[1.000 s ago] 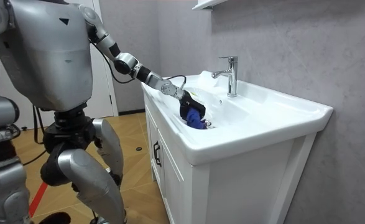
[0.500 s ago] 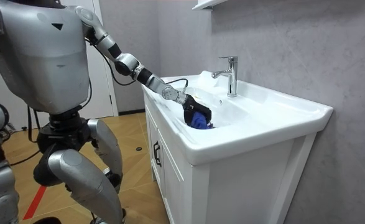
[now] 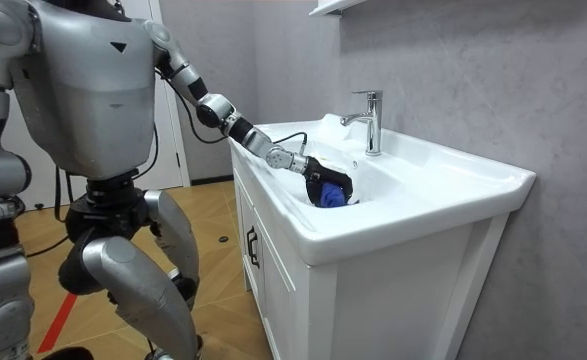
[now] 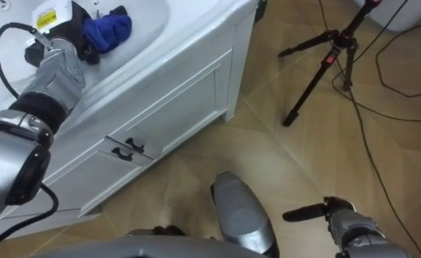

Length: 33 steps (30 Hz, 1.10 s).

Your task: Wipe basin

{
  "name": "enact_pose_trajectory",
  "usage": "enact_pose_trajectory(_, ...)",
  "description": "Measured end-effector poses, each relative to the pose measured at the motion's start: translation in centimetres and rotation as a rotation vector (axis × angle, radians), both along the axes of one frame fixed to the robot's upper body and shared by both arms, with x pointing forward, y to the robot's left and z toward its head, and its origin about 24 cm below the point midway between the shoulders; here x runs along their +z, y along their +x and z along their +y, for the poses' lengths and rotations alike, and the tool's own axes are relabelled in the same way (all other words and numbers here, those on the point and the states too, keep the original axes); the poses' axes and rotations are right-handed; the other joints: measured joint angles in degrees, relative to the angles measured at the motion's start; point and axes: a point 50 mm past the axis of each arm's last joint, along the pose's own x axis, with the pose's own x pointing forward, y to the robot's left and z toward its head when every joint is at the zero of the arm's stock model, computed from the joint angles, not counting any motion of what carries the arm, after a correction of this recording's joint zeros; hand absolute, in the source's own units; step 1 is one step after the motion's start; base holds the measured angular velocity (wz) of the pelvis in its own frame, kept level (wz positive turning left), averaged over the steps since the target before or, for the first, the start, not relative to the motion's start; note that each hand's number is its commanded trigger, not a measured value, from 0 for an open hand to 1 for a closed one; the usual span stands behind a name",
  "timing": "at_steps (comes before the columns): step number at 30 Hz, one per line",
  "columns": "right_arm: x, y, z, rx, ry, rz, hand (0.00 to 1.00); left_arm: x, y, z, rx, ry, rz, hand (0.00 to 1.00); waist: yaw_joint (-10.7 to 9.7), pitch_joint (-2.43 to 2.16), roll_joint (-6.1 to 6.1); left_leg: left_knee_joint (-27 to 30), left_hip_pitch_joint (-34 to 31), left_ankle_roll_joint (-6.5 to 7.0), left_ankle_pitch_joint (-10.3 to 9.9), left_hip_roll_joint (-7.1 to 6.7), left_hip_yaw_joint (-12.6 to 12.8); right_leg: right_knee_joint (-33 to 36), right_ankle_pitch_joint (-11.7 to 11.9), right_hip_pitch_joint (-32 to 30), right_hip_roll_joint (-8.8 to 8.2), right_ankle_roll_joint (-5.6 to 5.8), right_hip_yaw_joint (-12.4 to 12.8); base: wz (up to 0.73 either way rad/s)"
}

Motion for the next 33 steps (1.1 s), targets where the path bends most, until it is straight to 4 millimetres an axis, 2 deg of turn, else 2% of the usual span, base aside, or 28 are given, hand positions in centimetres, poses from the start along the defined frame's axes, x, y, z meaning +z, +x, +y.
enact_pose_trajectory(6, 0.1, 0.3, 0.0, -0.028, 0.011, -0.022, 0.0, -0.2, -0.2, 0.9, 0.002, 0.015, -0.003, 1.0, 0.2, -0.22, 0.52, -0.2, -0.3, -0.02, 0.0, 0.05, 0.0, 0.0, -0.1, 0.0, -0.82, -0.3, -2.2, 0.0)
enact_pose_trajectory(10, 0.1, 0.2, 0.0, -0.033, 0.01, -0.02, 0.0, -0.4, -0.5, 2.0, 0.012, 0.072, 0.028, 1.0, 0.2, -0.26, 0.59, -0.1, -0.1, -0.04, 0.0, 0.11, 0.0, 0.2, -0.2, 0.0, -0.87, -0.39, -2.4, 0.0)
enact_pose_trajectory(16, 0.1, 0.2, 0.0, -0.035, 0.009, -0.019, 0.0, -0.6, -0.8, 3.1, -0.017, 0.179, 0.097, 1.0, 1.8, -0.25, 0.58, -0.1, 0.1, -0.1, 0.0, 0.08, 0.2, 0.3, -0.1, 0.0, -0.93, -0.48, -2.4, -0.02)
enact_pose_trajectory(21, 0.1, 0.2, 0.0, -0.03, 0.012, -0.02, 0.0, -0.6, -1.4, 4.9, -0.028, 0.31, 0.149, 1.0, 2.5, -0.26, 0.54, -0.2, -0.4, -0.14, 0.0, 0.06, -0.1, -0.2, 0.0, 0.0, -0.98, -0.48, -2.7, 0.03)
enact_pose_trajectory(26, -0.1, -0.4, -0.2, -0.044, 0.01, 0.007, 0.0, -0.5, -1.5, 5.2, -0.048, 0.381, 0.161, 1.0, 3.6, -0.47, 0.87, -0.3, -1.0, -0.18, 0.1, 0.11, -1.0, -0.7, 0.0, 0.0, -1.28, -0.47, -4.0, 0.09)
enact_pose_trajectory(28, 0.0, -0.3, -0.2, -0.051, 0.008, 0.004, 0.0, -0.8, -1.8, 5.4, -0.055, 0.408, 0.175, 1.0, 3.6, -0.82, 1.41, -0.5, -1.2, -0.17, 0.1, 0.09, -1.1, -1.2, 0.1, 0.1, -1.82, -0.62, -5.4, 0.0)
enact_pose_trajectory(33, -0.1, -0.4, -0.2, -0.048, 0.004, 0.011, 0.0, -1.8, -2.8, 6.0, -0.063, 0.468, 0.219, 1.0, 3.6, -1.12, 1.58, -0.3, -0.4, -0.13, 0.1, -0.12, -0.8, -1.2, 0.1, 0.4, -2.01, -0.61, -5.4, -0.06)
